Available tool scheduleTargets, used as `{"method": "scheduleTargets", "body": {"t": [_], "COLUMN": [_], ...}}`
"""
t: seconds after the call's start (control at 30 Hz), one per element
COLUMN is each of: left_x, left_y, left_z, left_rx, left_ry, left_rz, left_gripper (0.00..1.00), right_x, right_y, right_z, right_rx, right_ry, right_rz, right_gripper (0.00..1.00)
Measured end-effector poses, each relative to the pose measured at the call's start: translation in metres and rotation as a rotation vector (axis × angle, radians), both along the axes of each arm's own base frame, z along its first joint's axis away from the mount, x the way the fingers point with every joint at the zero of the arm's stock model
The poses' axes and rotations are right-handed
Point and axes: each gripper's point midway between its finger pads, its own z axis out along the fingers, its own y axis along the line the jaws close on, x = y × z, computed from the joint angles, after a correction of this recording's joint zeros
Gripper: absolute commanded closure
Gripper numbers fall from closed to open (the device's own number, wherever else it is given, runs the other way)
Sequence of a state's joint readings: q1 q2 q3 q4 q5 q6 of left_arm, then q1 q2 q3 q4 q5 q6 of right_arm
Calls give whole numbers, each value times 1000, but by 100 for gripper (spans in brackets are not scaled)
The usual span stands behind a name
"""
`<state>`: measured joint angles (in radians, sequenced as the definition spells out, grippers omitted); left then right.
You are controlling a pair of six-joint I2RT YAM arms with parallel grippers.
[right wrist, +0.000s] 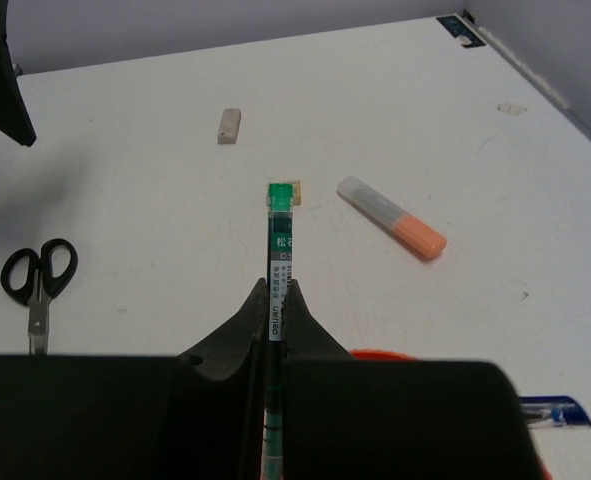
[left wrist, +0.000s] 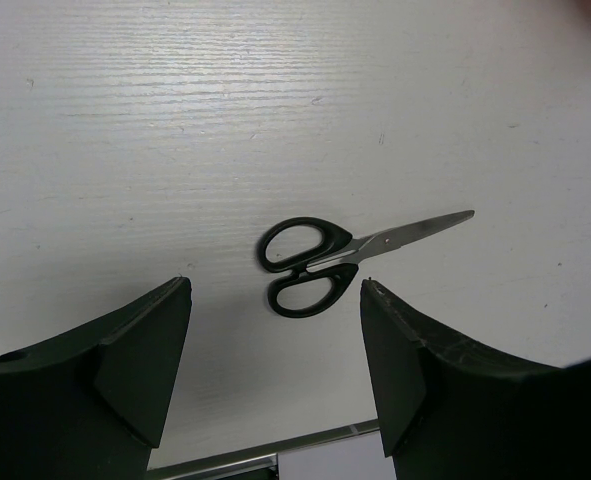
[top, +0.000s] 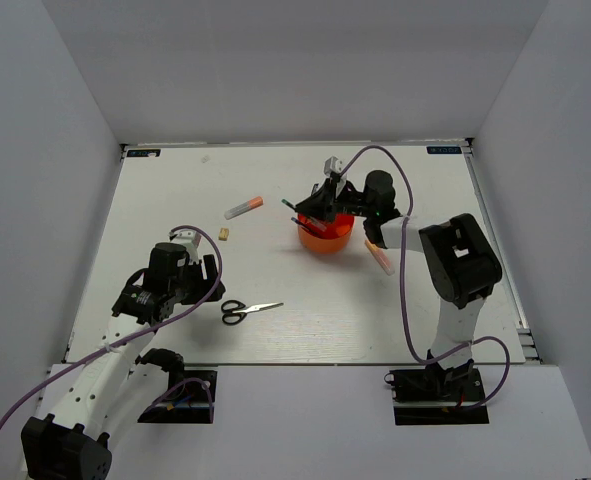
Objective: Sort the stationery into containers
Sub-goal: Place the pen in the storage box.
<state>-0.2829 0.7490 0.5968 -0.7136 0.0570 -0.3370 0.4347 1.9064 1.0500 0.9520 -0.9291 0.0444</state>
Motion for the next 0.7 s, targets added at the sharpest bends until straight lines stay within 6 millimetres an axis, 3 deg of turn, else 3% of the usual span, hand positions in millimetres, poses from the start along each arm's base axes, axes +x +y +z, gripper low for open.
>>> {"method": "scheduleTargets", "body": {"t": [0.13, 0.27, 0.43, 0.7], "left_x": [0, 0, 0, 0], "left_y": [0, 0, 0, 0], "left_z": [0, 0, 0, 0], "left_rx": [0, 0, 0, 0], "left_ry": [0, 0, 0, 0], "left_rz": [0, 0, 0, 0], "left_gripper": [22, 22, 22, 22], "right_x": [-2, -2, -3, -9], "right_y": [-4, -8, -10, -12], "right_z": [-19, -24, -22, -28], "right_rx": [-14, -17, -7, -9], "right_ry": [39, 50, 50, 59], "right_rz": [7, 5, 9, 20], "right_gripper": [100, 100, 69, 64]}}
